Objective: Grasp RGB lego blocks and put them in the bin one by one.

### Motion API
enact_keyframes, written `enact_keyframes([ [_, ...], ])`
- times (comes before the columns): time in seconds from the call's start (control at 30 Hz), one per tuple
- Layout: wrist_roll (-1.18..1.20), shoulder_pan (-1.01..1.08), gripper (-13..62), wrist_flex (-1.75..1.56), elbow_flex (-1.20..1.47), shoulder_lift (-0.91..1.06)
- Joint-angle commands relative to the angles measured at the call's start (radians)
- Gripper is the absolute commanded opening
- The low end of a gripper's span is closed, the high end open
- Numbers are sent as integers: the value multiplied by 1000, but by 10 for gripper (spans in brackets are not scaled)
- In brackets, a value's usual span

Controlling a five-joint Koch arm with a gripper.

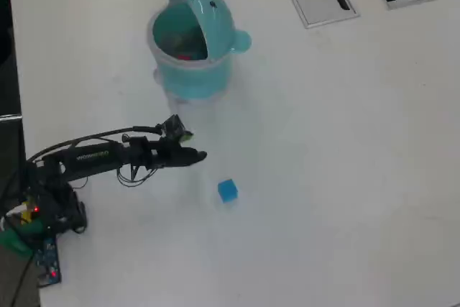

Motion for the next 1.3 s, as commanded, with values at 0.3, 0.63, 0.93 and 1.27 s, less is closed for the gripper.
enact_keyframes([
  [0.3,-95,126,333,-17,-61,-104],
  [0.63,-161,186,332,-21,-156,-250],
  [0.93,-164,212,332,-21,-242,-342],
  [1.27,-169,216,333,-40,-253,-387],
])
